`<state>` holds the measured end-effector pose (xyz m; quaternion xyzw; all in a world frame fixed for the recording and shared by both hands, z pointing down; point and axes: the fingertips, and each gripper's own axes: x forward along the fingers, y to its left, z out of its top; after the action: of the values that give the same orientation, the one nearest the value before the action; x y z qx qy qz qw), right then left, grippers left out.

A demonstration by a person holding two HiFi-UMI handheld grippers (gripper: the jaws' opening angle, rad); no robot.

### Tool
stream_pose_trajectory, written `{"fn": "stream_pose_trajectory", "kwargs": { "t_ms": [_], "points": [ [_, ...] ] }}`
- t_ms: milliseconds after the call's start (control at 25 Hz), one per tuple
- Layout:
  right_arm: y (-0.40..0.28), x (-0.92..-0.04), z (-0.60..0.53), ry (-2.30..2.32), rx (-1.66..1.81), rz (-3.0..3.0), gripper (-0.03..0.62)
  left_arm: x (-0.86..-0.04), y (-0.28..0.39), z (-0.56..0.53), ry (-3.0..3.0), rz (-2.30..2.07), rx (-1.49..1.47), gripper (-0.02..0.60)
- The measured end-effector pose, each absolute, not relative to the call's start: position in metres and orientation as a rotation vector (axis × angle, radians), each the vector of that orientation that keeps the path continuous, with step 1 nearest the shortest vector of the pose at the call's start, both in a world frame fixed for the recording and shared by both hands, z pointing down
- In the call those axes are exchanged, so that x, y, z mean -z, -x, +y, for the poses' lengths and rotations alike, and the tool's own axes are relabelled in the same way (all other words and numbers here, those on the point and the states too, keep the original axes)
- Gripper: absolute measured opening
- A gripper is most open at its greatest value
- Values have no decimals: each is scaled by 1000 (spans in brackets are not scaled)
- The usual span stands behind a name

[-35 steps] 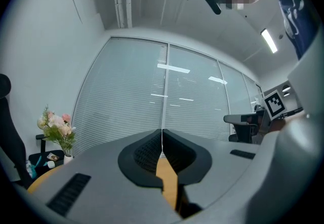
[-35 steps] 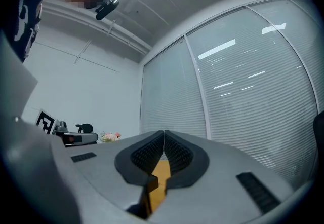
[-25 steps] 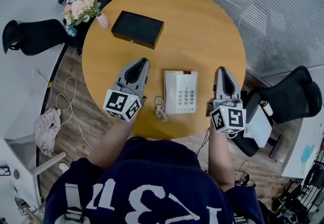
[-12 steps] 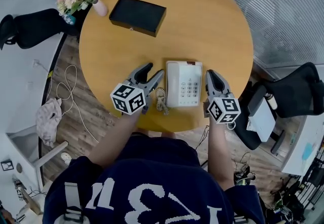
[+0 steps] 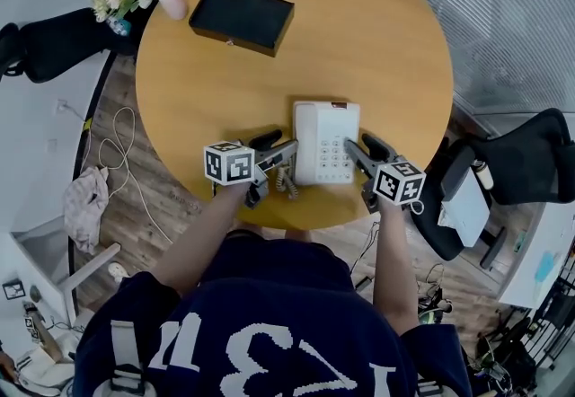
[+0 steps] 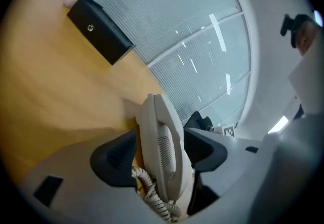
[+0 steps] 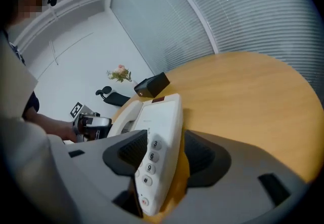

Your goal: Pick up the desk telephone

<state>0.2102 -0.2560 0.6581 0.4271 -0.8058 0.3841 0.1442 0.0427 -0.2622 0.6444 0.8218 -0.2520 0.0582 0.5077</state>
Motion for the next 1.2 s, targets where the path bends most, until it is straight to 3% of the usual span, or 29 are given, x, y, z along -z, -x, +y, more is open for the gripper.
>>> {"fn": "stream_pose_trajectory", "kwargs": {
  "t_ms": [640, 1200],
  "points": [
    [-188, -679, -251, -1039, -1268, -2338, 241, -655, -80, -256, -1964, -525, -267, 319],
    [-183, -666, -249, -1191, -1245, -2316, 236, -635, -70, -260, -2072, -552, -276, 307]
  ]
}}
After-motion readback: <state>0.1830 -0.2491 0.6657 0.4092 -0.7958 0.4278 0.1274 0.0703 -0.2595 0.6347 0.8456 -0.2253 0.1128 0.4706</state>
